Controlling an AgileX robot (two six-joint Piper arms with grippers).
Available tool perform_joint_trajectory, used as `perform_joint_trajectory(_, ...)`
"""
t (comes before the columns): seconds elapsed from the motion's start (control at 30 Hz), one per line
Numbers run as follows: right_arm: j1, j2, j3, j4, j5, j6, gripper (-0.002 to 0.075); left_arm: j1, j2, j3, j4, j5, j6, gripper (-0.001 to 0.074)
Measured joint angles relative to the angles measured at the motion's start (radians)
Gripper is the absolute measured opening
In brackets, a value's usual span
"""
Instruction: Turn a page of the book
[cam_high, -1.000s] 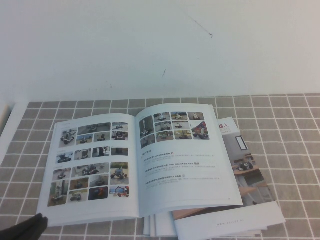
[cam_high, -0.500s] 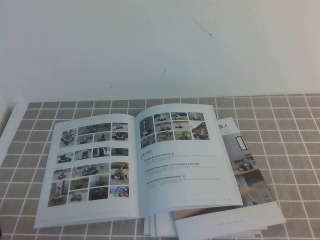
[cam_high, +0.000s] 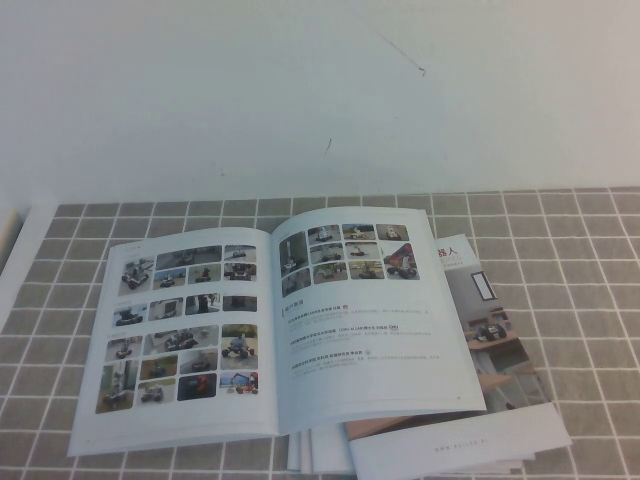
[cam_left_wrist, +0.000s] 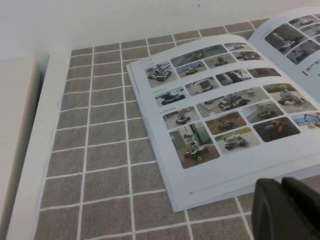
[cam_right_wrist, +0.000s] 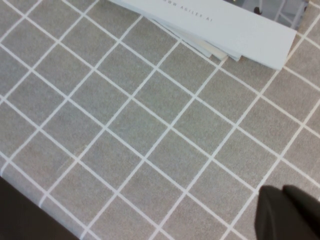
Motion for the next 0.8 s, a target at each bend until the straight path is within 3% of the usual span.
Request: perform_joint_trajectory(0.8, 0.0, 0.0, 0.002, 0.0, 0.0, 0.0, -0.0001, 0.0, -0.002, 0.0, 0.006, 0.001, -0.103, -0.0004)
